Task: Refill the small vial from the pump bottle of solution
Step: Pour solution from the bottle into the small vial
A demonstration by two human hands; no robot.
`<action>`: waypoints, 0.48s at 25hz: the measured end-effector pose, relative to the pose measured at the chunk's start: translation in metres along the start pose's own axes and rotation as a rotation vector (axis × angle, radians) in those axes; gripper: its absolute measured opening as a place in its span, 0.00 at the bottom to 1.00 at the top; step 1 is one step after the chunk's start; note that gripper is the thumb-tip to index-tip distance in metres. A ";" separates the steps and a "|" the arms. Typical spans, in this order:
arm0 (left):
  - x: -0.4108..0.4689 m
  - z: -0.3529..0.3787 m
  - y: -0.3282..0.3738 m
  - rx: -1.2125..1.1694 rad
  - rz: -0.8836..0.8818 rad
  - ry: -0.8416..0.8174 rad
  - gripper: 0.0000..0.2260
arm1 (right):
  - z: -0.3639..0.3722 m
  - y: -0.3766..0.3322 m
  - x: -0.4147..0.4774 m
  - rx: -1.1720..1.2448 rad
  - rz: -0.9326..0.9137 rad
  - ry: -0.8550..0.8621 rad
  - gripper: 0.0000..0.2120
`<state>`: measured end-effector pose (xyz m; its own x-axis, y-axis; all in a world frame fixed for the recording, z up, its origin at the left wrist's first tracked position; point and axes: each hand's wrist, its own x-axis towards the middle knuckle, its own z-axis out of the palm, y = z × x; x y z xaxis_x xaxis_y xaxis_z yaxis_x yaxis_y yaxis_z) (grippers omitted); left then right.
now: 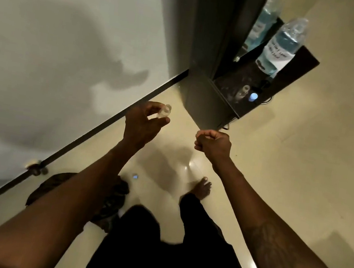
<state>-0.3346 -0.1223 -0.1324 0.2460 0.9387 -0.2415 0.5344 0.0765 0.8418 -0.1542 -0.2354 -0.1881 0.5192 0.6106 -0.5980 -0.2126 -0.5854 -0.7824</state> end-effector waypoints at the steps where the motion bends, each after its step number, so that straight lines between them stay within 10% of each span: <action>1: -0.003 -0.009 -0.025 0.007 -0.015 0.023 0.11 | 0.023 0.012 0.002 -0.036 -0.007 -0.038 0.05; 9: -0.035 -0.031 -0.304 0.137 -0.258 0.100 0.15 | 0.254 0.327 0.107 -0.785 -0.335 -0.503 0.08; 12: -0.013 -0.010 -0.408 0.143 -0.247 0.130 0.14 | 0.328 0.433 0.158 -1.079 -0.540 -0.555 0.23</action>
<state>-0.5636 -0.1621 -0.4676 -0.0058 0.9332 -0.3592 0.6755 0.2685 0.6867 -0.4357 -0.2178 -0.6780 -0.1298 0.8831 -0.4508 0.8057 -0.1710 -0.5671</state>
